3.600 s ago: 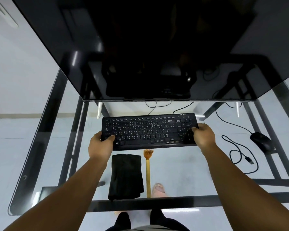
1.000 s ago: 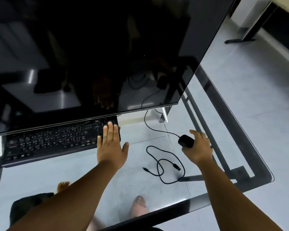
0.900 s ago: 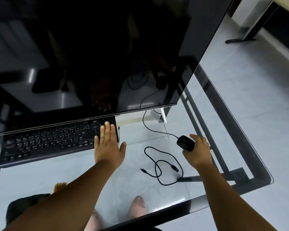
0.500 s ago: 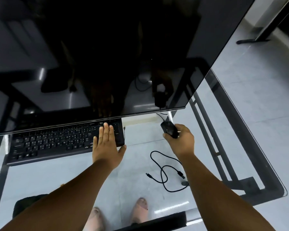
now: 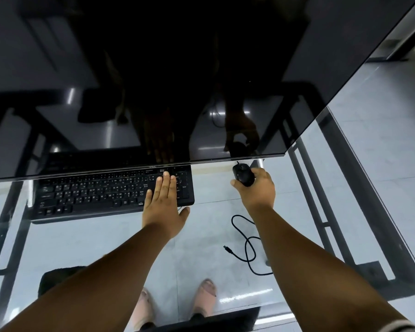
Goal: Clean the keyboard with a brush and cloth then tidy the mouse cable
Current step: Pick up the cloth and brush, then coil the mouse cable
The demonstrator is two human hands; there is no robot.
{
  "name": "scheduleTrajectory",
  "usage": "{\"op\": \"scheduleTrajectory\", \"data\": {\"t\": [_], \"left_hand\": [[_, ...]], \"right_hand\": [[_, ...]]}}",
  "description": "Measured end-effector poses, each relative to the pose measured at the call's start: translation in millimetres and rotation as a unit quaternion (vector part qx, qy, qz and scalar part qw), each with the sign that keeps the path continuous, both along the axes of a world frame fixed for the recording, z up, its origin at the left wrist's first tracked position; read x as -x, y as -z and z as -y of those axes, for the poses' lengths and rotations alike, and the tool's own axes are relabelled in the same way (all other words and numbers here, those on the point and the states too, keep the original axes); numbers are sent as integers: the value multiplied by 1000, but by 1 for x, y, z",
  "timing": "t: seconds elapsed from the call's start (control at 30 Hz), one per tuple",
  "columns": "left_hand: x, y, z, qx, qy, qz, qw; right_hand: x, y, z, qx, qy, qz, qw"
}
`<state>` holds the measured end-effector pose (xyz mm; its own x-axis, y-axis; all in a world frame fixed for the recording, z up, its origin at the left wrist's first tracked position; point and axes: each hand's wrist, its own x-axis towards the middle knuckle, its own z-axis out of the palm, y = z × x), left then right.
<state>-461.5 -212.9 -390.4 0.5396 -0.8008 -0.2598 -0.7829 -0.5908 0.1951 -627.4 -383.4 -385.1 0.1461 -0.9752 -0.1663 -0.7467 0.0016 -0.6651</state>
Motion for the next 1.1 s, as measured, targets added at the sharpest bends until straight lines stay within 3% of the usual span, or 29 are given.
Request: {"op": "scheduleTrajectory", "data": {"t": [0.1,0.2,0.3,0.37,0.47,0.57,0.63,0.7,0.83,1.03,1.1], "left_hand": [[-4,-2,-3,-6,14,-7,1000],[-7,-5,-5,-7,26,-17,999],[-10,-9,-10,-14,37,-31,999],[-11,-12,-14,-11,43,-41,998],[-13,-17,-20,5,54,-57,997],[-10,-20,-26,49,60,-82,994],[-5,-25,-29,100,42,-144,984],[3,-36,-31,149,1,-279,949],[23,-62,-31,174,-48,-533,827],[32,-99,-32,148,-18,-591,793],[30,-108,-33,168,-63,-641,746]], "right_hand": [[7,-7,-3,33,-16,-55,998],[23,-14,-5,54,-109,24,992],[42,-30,-14,-68,-310,1,948],[50,-35,-22,-134,-380,-52,914],[49,-36,-36,-106,-369,-73,921],[41,-43,-44,-80,-315,-17,945],[35,-50,-47,-77,-284,26,955],[30,-59,-49,-75,-254,61,962],[21,-73,-52,-43,-229,125,964],[9,-84,-47,6,-171,197,966],[7,-84,-42,19,-137,194,971]]}}
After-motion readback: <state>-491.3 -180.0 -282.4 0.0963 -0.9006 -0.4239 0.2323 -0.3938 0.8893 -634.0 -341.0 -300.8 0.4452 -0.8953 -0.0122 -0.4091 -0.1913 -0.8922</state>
